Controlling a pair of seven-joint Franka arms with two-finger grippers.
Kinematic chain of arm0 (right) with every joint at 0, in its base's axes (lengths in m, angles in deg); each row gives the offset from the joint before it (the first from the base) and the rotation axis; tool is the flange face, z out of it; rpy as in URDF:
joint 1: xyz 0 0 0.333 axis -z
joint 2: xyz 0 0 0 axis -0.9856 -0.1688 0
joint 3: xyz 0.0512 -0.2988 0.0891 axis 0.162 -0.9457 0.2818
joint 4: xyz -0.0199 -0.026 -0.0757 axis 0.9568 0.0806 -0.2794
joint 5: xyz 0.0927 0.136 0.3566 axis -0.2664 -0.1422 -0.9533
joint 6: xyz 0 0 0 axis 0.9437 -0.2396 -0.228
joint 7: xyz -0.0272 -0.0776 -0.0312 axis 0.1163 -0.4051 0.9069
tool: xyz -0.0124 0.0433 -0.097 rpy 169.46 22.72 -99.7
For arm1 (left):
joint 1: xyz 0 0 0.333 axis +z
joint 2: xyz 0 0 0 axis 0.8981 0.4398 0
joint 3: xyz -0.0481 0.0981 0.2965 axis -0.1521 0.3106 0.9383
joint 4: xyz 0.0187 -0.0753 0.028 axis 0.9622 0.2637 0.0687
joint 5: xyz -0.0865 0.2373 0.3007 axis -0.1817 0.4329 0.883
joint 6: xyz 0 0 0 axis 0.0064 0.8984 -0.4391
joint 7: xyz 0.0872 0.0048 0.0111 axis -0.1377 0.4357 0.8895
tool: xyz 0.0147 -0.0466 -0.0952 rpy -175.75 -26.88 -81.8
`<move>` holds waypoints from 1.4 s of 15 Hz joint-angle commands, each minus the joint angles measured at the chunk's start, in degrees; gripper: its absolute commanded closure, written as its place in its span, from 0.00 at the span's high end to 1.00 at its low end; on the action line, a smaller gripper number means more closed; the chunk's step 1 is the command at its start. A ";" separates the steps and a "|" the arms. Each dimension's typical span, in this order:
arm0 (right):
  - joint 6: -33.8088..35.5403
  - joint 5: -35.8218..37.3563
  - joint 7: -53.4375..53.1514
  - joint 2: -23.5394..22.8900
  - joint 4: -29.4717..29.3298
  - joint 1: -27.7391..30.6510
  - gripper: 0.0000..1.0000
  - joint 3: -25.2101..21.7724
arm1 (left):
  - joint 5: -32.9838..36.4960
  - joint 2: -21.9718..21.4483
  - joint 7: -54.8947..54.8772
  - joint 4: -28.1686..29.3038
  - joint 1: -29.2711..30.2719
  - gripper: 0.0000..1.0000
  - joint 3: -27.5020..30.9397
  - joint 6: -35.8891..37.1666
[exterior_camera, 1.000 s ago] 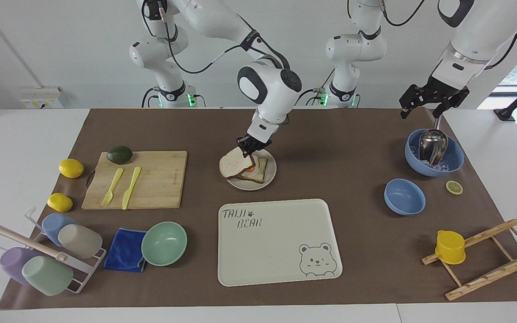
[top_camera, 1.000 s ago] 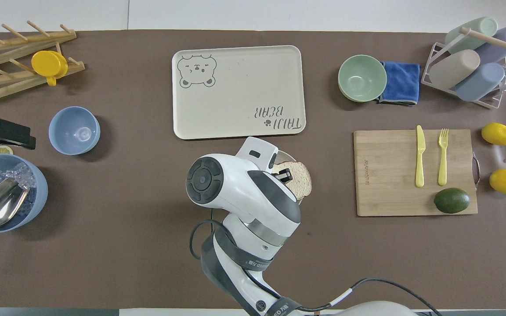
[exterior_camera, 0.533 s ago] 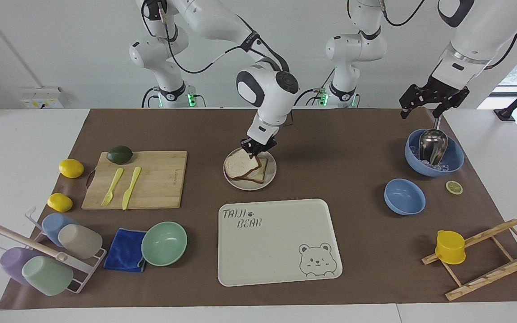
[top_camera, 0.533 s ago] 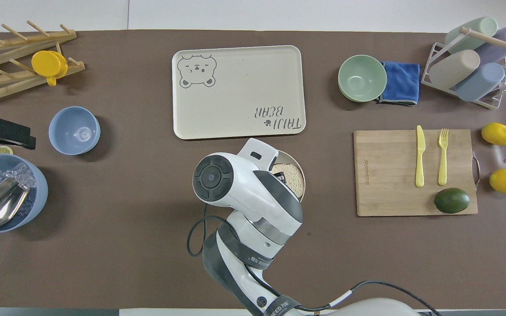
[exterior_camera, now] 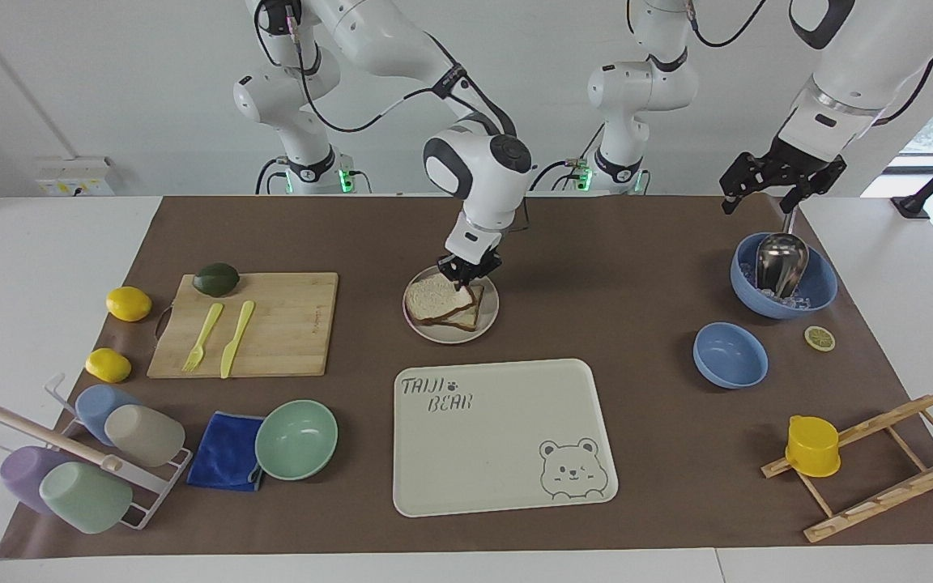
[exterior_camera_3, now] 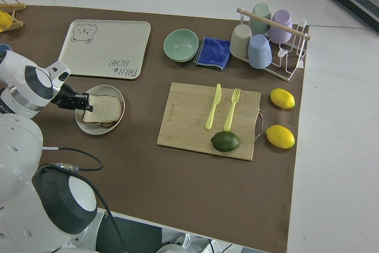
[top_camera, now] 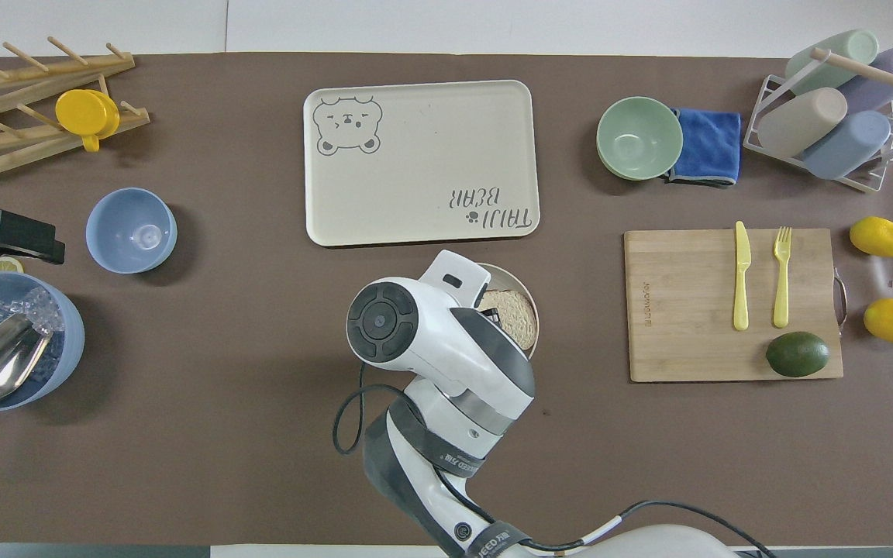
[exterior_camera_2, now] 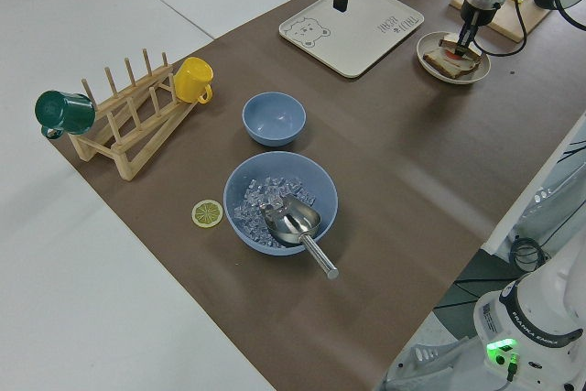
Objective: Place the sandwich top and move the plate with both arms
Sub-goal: 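Lower the bread slice onto the fried egg and open the right gripper, then withdraw the right gripper to the board while the left gripper reaches in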
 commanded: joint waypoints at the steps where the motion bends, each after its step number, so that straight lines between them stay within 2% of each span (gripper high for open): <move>1: -2.44 -1.60 -1.21 1.62 3.25 0.21 0.62 0.36 | 0.88 -0.89 -0.65 0.40 0.83 1.00 -0.57 0.12; 2: -2.44 -1.69 -1.21 1.53 2.81 0.21 0.72 0.36 | 0.88 -0.89 -0.65 0.40 0.83 1.00 -0.57 0.12; 3: -2.44 -1.69 -1.21 1.35 2.20 0.21 0.97 0.36 | 0.88 -0.89 -0.65 0.49 0.83 1.00 -0.57 0.21; 4: -2.27 -1.69 -1.21 1.35 1.15 0.29 1.00 0.36 | 0.88 -0.89 -0.65 0.49 0.83 1.00 -0.57 0.30; 6: -0.87 -1.78 -0.17 2.05 -0.35 2.04 1.00 0.19 | 0.88 -0.89 -0.48 0.40 0.83 1.00 -0.57 0.30; 8: 2.37 -1.78 2.89 5.72 -0.53 7.04 1.00 0.27 | 0.88 -1.07 -0.56 0.40 0.83 1.00 -0.57 0.21; 10: 6.06 -4.05 7.37 9.68 -1.23 13.53 1.00 0.27 | 0.88 -1.33 -0.48 0.40 0.57 1.00 -0.57 -0.40; 12: 12.72 -8.88 12.21 11.63 -4.29 20.74 1.00 0.10 | 0.88 -1.42 -0.48 0.49 0.75 1.00 -0.57 -0.14; 14: 20.98 -9.52 15.73 12.07 -8.25 26.81 1.00 0.01 | 0.18 -2.38 0.66 2.77 0.83 1.00 -0.65 -1.27; 15: 23.98 -9.60 16.88 13.99 -8.79 29.53 1.00 -0.08 | -1.22 -3.26 3.10 5.13 0.83 1.00 -0.65 -2.76; 17: 26.72 -9.52 17.68 17.60 -8.53 33.06 1.00 -0.17 | -5.61 -4.93 6.63 11.01 0.05 1.00 -0.65 -8.37; 21: 31.39 -9.08 26.27 20.07 -8.27 36.40 1.00 -0.43 | -9.39 -4.86 7.78 18.32 -3.73 1.00 -1.18 -15.68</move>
